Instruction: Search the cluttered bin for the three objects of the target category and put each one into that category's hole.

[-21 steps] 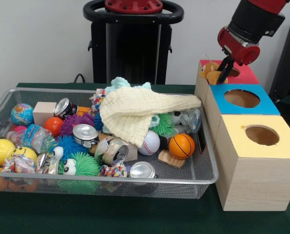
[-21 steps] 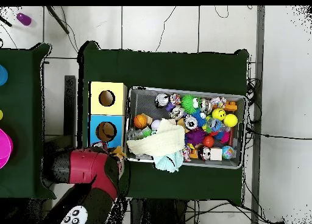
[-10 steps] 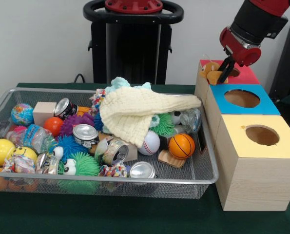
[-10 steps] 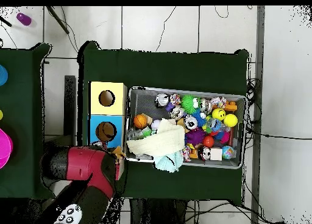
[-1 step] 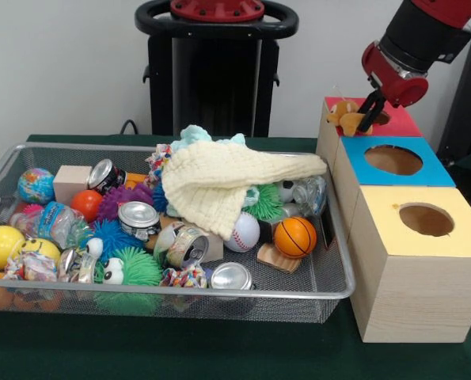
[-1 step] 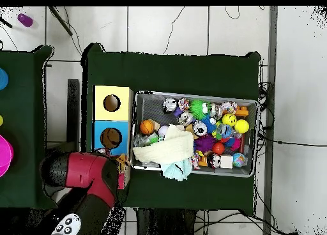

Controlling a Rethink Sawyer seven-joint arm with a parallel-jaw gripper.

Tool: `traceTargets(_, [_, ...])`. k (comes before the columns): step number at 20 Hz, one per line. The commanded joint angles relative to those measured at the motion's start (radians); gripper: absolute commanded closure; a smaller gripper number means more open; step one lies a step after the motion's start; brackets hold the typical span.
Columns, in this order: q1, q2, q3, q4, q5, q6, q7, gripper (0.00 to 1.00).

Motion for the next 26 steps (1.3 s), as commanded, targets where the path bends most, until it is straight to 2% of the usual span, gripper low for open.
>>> traceTargets(1, [0.007,0.067,0.128,-0.04,0.08,0.191,0.293,1.0])
traceTargets(6, [-0.001,0.038,0.13,-0.051,0.091,0.266,0.279,1.0])
traceTargets(9, [0.003,0.037,0.128,-0.042,0.103,0.263,0.271,1.0])
traceTargets(16, [0.021,0.024,0.133,0.019,0.138,0.174,0.252,1.0])
traceTargets(21, [0.036,0.031,0.14,0.065,0.183,0.072,0.255,1.0])
traceTargets(26, [0.046,0.053,0.132,0.051,0.21,0.055,0.269,1.0])
